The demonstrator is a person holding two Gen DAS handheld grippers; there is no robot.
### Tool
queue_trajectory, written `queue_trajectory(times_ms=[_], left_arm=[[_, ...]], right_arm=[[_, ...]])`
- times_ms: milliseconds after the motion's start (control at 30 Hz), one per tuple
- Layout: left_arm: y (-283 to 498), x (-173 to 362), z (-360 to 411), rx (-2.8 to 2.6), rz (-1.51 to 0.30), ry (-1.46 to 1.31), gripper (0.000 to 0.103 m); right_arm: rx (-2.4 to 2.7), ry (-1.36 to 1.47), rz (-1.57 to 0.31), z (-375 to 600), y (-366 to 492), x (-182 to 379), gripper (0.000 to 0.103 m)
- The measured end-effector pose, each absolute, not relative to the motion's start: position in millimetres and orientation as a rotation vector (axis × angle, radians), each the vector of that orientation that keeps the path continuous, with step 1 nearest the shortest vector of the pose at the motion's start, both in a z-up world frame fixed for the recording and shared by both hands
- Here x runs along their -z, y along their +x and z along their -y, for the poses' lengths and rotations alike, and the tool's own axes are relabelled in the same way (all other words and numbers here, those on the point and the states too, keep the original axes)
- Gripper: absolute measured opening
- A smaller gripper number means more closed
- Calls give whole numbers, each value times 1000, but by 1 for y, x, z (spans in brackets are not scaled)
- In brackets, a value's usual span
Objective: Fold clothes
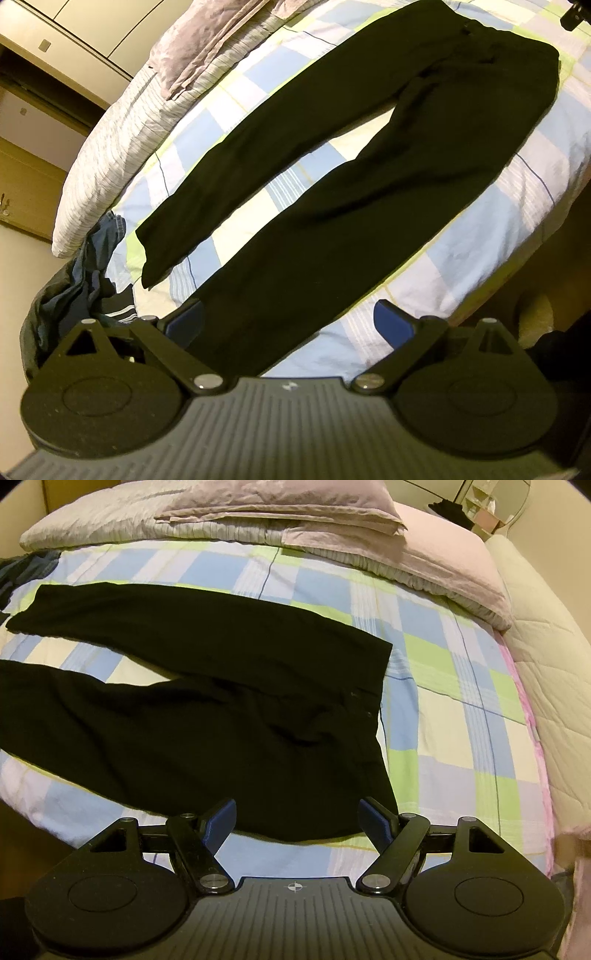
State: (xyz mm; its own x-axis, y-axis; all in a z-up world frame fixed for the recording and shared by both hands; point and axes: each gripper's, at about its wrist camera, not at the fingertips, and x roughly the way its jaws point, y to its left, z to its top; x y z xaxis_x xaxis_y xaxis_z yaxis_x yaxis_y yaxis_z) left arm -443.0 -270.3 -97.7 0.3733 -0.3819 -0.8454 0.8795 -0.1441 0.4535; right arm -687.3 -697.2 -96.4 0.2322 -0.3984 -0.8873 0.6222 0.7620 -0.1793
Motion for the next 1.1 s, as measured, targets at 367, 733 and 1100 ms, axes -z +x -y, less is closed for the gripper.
queue_trajectory(times_ms=[367, 733, 1100], left_arm=[[-444, 116, 262, 1157, -552, 1284, 97], [-415, 156, 242, 1151, -553, 1333, 97], [-330, 231, 213, 1224, -423, 1500, 95]], right_arm=[[687, 227, -1165, 689, -686, 109, 76], [593, 161, -1185, 654, -654, 119, 76], [542, -32, -1205, 608, -602, 155, 76]])
